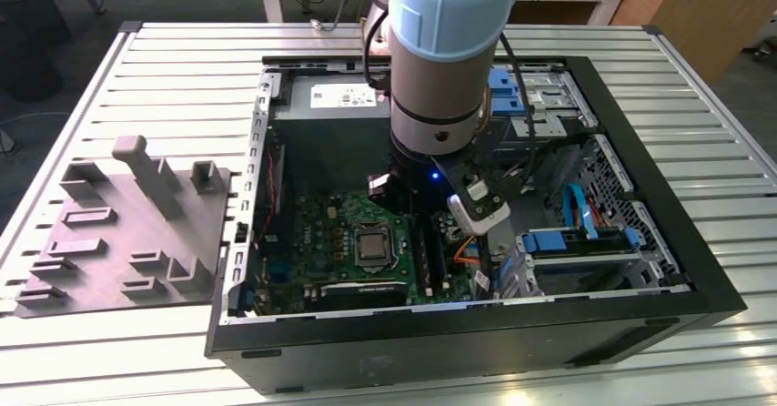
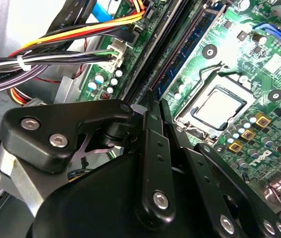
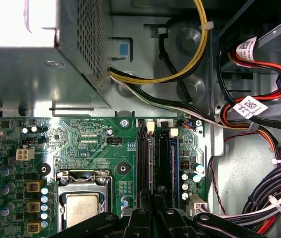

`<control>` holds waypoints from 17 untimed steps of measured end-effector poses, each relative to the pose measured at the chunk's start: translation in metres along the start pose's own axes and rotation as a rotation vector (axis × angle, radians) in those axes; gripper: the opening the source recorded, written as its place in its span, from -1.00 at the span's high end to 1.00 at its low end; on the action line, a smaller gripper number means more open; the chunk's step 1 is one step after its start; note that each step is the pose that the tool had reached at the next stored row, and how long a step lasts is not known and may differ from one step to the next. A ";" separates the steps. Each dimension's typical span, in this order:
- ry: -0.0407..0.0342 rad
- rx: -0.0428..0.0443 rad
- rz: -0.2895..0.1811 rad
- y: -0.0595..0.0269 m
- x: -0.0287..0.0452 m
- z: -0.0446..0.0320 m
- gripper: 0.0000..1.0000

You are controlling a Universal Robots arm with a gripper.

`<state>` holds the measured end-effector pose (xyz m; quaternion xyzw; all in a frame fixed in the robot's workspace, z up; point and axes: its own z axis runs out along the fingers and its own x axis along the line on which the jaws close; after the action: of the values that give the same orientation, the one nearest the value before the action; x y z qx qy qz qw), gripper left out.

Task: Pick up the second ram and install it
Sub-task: 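Insert the second ram into the second slot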

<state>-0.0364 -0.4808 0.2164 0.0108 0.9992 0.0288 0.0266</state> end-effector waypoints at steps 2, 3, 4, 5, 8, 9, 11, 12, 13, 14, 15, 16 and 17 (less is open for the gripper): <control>0.0001 0.0004 0.000 -0.0001 0.0001 0.0008 0.73; 0.0002 0.0005 0.000 -0.0001 0.0001 0.0010 0.73; 0.0002 0.0006 0.000 -0.0001 0.0001 0.0009 0.73; 0.0003 0.0006 0.000 -0.0001 0.0001 0.0009 0.73; 0.0001 0.0003 0.000 -0.0001 0.0001 0.0014 0.73; 0.0002 0.0004 0.000 -0.0001 0.0001 0.0014 0.73; 0.0002 0.0004 0.000 -0.0001 0.0001 0.0015 0.73; 0.0002 0.0004 0.000 -0.0001 0.0001 0.0015 0.73; 0.0001 0.0001 0.000 -0.0001 0.0001 0.0015 0.73; 0.0002 -0.0028 0.000 -0.0002 0.0002 0.0015 0.73; 0.0002 -0.0080 0.000 -0.0002 0.0001 0.0016 0.73; 0.0003 -0.0135 0.001 -0.0002 0.0001 0.0016 0.73; 0.0003 -0.0206 0.001 -0.0002 0.0001 0.0016 0.73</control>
<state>-0.0364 -0.4809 0.2148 0.0110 0.9988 0.0391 0.0266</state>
